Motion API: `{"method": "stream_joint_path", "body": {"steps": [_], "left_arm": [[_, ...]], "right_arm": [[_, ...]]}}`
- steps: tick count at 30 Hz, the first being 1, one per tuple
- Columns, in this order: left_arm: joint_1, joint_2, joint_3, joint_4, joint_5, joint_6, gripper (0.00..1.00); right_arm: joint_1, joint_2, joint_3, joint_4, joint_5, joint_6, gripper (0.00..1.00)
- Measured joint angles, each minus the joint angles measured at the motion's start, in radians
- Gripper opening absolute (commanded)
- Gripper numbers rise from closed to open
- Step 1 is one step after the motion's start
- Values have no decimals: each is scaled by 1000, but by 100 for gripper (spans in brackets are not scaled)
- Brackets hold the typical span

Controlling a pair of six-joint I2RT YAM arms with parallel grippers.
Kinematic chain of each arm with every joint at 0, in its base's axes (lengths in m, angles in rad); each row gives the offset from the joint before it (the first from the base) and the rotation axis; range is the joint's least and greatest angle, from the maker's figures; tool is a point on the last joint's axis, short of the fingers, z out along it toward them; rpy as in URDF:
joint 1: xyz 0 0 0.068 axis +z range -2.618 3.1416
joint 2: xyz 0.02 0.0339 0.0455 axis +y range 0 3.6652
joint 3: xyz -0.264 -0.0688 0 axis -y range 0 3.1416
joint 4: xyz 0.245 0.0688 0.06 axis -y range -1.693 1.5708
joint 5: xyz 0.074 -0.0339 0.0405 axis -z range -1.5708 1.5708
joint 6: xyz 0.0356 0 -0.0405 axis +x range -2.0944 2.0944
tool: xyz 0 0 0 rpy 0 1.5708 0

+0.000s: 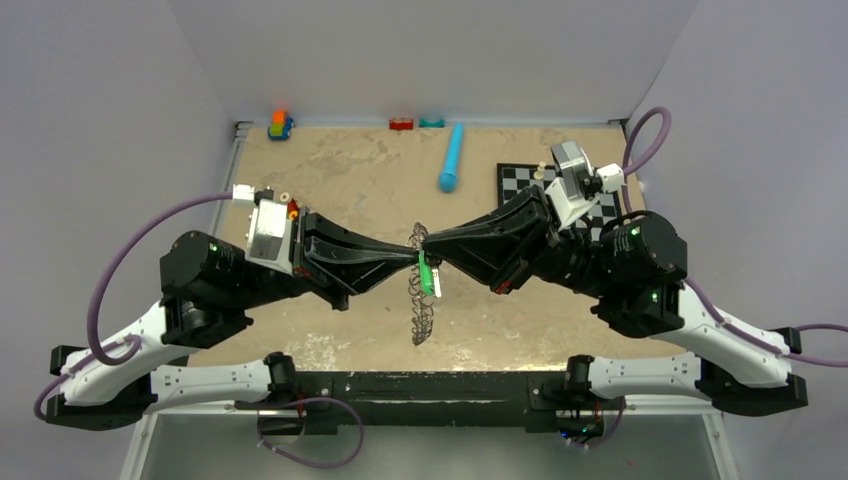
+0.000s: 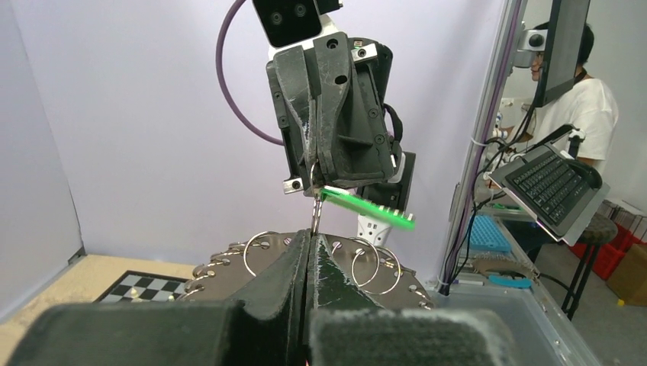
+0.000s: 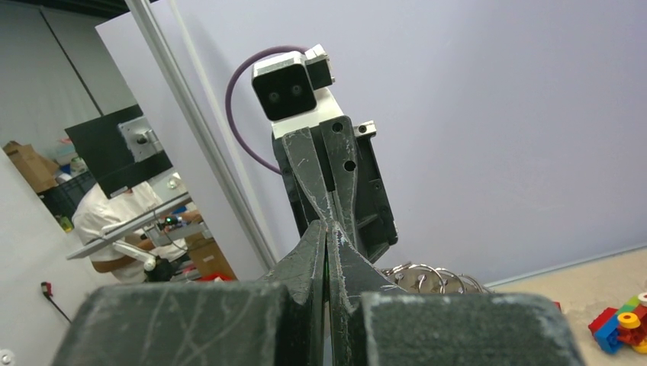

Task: Remove the keys from the keyring

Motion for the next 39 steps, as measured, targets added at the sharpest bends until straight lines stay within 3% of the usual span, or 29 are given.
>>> {"method": "stream_joint_path", "body": {"steps": [9,21,29,36,37,39], "left_arm": [[0,0,23,-79,-64,-6,0],[0,58,181,-292,-133,-26,0],[1,125,302,-420,-162,-32,0],[1,131,306,-476,-165,-35,0],[1,130,306,-479,-165,-35,3],[1,127,306,-486,-164,-35,23]], "right_arm": [[-1,23,14,-24,-14,-8,0],[-1,51,41,-68,-48,-26,0],[0,75,55,-169,-69,-47,0],[1,80,55,-225,-69,-61,0],[1,78,55,-226,-69,-61,0],[1,72,55,-227,-69,-63,0]]}}
